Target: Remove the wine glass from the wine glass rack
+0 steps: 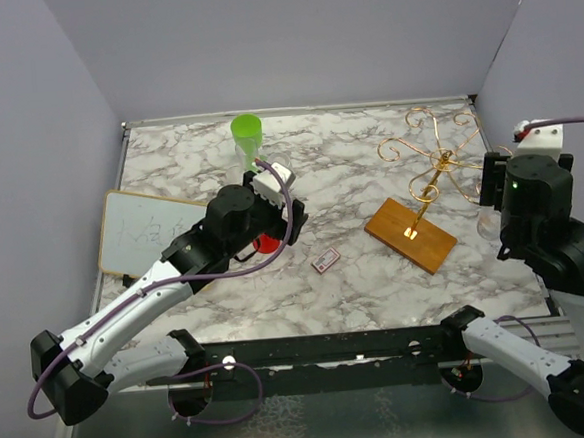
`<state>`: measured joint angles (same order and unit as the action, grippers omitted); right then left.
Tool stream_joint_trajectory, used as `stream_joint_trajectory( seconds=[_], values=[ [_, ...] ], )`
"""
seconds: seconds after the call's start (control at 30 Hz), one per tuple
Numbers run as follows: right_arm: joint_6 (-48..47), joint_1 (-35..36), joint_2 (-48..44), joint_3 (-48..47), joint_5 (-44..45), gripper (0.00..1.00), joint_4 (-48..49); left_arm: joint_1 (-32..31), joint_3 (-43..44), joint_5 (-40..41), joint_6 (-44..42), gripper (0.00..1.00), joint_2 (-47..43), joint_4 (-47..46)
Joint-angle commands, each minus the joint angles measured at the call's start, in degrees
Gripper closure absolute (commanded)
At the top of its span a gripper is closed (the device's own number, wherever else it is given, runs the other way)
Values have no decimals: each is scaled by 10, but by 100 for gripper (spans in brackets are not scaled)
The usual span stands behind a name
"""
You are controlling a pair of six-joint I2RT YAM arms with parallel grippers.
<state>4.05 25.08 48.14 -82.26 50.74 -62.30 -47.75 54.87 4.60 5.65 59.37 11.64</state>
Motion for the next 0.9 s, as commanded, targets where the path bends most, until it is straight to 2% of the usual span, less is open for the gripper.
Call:
stream_joint_trajectory(
  seconds=[0.0, 0.27, 0.5, 0.7, 0.87],
  values=[
    [-5, 2, -37, -26, -37, 64, -19, 2, 9, 0, 10, 16, 7, -16],
    [-3, 2, -63, -74, -214, 65, -37, 4, 40, -30, 57, 16, 13, -16],
    [58, 2, -49, -140, -341, 67, -96, 4, 41, -97, 157, 16, 9, -52],
    [127, 2, -37, -167, -453, 67, -90, 5, 3, -189, 239, 15, 12, -151],
    [202, 2, -8, -142, -526, 68, -43, 4, -61, -279, 280, 13, 2, -317]
  ],
)
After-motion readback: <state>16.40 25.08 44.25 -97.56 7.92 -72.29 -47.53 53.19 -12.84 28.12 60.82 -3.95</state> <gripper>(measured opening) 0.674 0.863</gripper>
